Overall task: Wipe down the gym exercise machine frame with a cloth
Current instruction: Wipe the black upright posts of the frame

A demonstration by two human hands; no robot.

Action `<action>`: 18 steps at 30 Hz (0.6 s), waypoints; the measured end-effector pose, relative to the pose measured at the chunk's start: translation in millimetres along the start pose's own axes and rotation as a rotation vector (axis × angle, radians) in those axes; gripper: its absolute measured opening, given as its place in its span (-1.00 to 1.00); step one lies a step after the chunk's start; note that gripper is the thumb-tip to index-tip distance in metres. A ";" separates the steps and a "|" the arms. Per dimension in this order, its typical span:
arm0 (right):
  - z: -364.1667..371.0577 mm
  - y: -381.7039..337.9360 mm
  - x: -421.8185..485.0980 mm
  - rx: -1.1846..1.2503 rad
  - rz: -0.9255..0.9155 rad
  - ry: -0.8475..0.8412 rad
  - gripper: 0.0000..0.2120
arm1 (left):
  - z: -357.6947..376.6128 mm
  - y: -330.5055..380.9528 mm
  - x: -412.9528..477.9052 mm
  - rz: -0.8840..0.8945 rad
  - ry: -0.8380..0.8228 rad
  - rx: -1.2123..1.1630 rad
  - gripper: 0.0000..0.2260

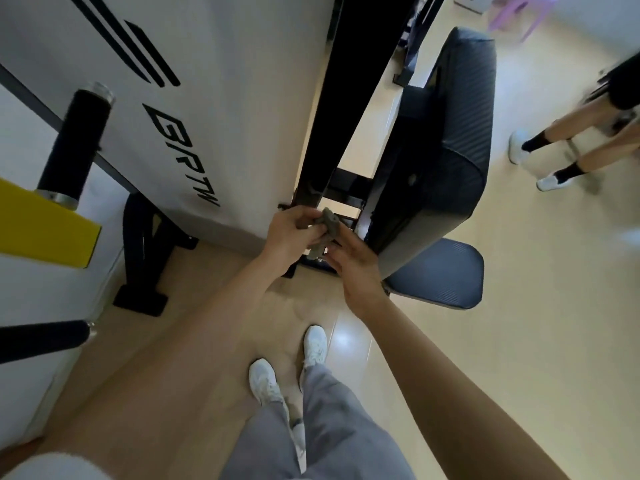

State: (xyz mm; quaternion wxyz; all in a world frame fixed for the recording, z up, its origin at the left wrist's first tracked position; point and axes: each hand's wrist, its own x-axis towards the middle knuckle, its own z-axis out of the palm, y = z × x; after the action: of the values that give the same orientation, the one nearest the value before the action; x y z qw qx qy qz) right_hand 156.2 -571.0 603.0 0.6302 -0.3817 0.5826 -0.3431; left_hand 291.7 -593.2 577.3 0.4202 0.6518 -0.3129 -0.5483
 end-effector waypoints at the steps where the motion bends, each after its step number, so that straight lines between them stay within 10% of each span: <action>1: -4.6 -3.9 -12.7 -0.071 -0.051 0.047 -0.61 | 3.0 4.7 -3.7 0.015 0.025 -0.017 -0.75; 6: -32.4 -28.7 -68.5 -0.383 -0.516 0.482 -0.91 | 23.1 24.9 -15.6 0.110 0.103 -0.154 -0.77; 10: -53.3 -49.7 -77.4 -0.363 -0.698 0.720 -0.61 | 47.1 49.4 -27.1 0.239 0.162 -0.198 -0.80; 18: -61.0 -88.6 -47.7 -0.380 -0.657 0.416 -0.18 | 79.9 105.0 -34.8 0.663 0.366 -0.166 -0.77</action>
State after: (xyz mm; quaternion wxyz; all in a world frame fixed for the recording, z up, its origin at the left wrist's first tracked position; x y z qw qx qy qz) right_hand 92.4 -576.1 701.7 0.2753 -0.5789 0.5976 -0.4816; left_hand 212.1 -626.6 682.9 0.6749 0.5661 -0.3811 -0.2807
